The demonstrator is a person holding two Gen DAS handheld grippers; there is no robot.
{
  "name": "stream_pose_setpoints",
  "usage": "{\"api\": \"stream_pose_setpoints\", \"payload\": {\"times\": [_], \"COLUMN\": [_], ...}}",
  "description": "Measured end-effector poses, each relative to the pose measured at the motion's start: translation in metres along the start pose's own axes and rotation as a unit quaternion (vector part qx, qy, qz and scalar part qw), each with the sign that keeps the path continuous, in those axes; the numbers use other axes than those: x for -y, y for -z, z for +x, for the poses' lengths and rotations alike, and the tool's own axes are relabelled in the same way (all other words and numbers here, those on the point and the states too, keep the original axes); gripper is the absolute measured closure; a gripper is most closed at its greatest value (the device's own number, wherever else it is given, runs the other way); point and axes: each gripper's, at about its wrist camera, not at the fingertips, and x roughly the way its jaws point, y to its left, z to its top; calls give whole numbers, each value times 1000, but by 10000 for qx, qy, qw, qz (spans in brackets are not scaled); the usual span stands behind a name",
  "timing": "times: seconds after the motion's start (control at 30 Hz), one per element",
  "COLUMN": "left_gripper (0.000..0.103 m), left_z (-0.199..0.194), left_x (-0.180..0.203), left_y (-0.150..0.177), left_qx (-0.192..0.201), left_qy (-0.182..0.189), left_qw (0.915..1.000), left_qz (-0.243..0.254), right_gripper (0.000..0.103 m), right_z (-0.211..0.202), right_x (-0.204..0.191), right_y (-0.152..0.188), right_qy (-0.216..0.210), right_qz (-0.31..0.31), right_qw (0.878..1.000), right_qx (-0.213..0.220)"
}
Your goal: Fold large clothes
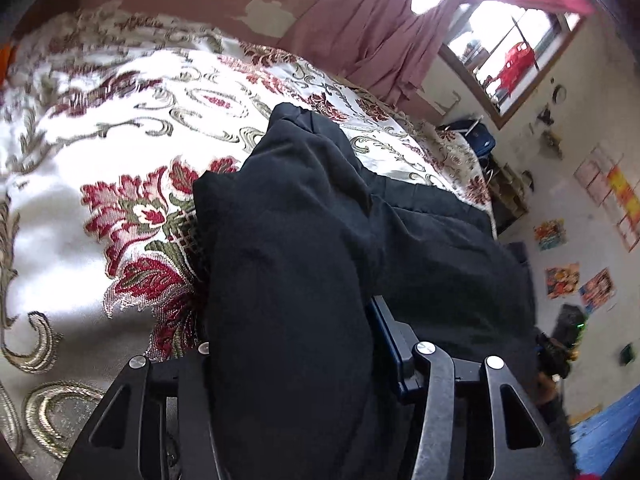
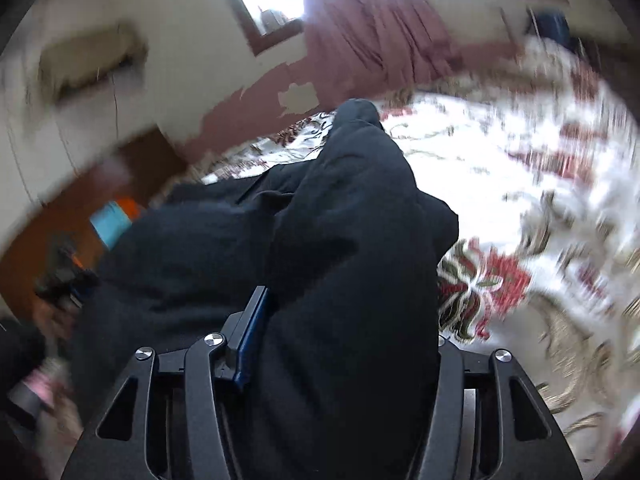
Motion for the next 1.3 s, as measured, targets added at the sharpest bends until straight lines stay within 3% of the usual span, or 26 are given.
{"api": "stream_pose_setpoints", "payload": {"times": [0.1, 0.2, 0.27, 0.33, 0.4, 0.5, 0.6, 0.67, 0.73, 0.93, 1.1, 1.3], "left_gripper": [61, 60, 50, 29, 22, 18, 18, 27, 44, 68, 81, 86], "left_z": [-5, -5, 0, 9, 17, 21, 21, 20, 16, 1, -18, -48], "left_x": [8, 11, 6, -2, -7, -11, -12, -11, -9, 3, 31, 45], "left_y": [2, 0, -4, -4, -5, -5, -3, -1, 1, 7, 6, 11], "left_qx": [86, 19, -97, -302, -453, -484, -479, -419, -345, -56, 145, 324], "left_qy": [-136, -230, -279, -272, -77, 51, 122, 69, 71, -66, -385, -299], "left_qw": [9996, 9994, 9996, 9991, 9986, 9983, 9984, 9988, 9990, 9996, 9991, 9989], "left_qz": [251, 272, 52, -155, -250, -306, -272, -248, -284, -287, 81, 135], "right_gripper": [60, 60, 59, 55, 51, 48, 47, 47, 51, 64, 74, 82], "right_z": [-3, -1, 1, 6, 13, 20, 22, 21, 20, 6, -19, -47], "right_x": [-13, 3, 18, 27, 39, 56, 56, 53, 47, 37, 25, 15], "right_y": [-2, -7, -8, -5, 1, 5, 5, 3, 5, 7, 12, 5], "right_qy": [214, -97, -391, -585, -811, -1221, -1246, -1147, -1068, -957, -647, -589], "right_qz": [-335, 59, 421, 682, 1028, 1538, 1563, 1488, 1402, 1367, 1309, 1374], "right_qw": [9992, 9999, 9983, 9958, 9911, 9799, 9792, 9817, 9840, 9859, 9892, 9887], "right_qx": [61, -9, -84, -148, -244, -341, -347, -318, -271, -123, -93, -51]}}
